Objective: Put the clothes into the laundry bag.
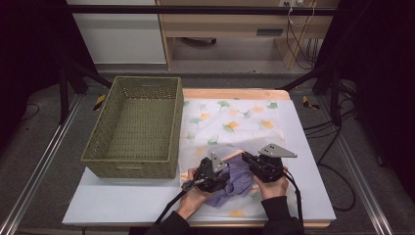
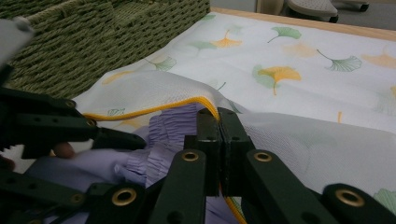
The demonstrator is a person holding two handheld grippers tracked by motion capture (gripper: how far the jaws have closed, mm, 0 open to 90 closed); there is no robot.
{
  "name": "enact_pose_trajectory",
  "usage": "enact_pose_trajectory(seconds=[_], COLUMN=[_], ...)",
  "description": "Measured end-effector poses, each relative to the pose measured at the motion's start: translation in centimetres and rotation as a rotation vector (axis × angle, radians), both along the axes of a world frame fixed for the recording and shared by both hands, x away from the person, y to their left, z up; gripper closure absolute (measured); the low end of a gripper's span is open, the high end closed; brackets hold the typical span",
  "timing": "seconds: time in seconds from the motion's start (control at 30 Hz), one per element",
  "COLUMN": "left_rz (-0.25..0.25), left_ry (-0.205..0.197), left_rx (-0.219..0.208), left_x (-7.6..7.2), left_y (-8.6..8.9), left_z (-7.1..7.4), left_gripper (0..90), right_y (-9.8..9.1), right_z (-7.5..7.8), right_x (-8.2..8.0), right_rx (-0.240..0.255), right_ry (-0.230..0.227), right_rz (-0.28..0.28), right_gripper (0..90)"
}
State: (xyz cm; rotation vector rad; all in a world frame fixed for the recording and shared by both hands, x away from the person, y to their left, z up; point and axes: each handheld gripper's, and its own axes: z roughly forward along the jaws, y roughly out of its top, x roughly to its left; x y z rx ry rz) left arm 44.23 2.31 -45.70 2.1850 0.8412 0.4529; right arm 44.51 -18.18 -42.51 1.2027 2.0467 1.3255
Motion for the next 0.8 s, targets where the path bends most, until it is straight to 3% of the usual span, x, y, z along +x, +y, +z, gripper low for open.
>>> enact_pose_trajectory(seconds=[0.1, 0.2, 0.37, 0.5, 0.63, 0.8], left_rz=[-0.013, -0.041, -0.054, -0.043, -0.036, -0.035], left_ry=[0.000, 0.009, 0.033, 0.080, 0.124, 0.108], left_rx=[-0.031, -0.018, -0.014, 0.004, 0.003, 0.008], left_x=[-0.7, -1.6, -3.0, -3.0, -2.6, -2.5], left_y=[0.7, 1.3, 2.4, 3.1, 3.3, 2.8], left_z=[1.0, 1.6, 1.3, 0.4, -0.4, -0.4], left_gripper=[40.0, 34.4, 33.9, 42.6, 62.7, 80.1], right_y=[0.0, 0.0, 0.0, -0.1, -0.1, -0.1], right_z=[0.0, 0.0, 0.0, 0.0, 0.0, 0.0], right_x=[0.0, -0.1, -0.3, -0.4, -0.4, -0.4], right_rx=[0.002, 0.001, -0.002, -0.005, -0.003, -0.002], right_ry=[0.004, 0.001, 0.004, 0.001, 0.004, 0.004], right_rz=[-0.004, -0.004, -0.006, -0.006, -0.006, -0.003], right_gripper=[88.6, 88.6, 88.5, 88.4, 88.4, 88.4])
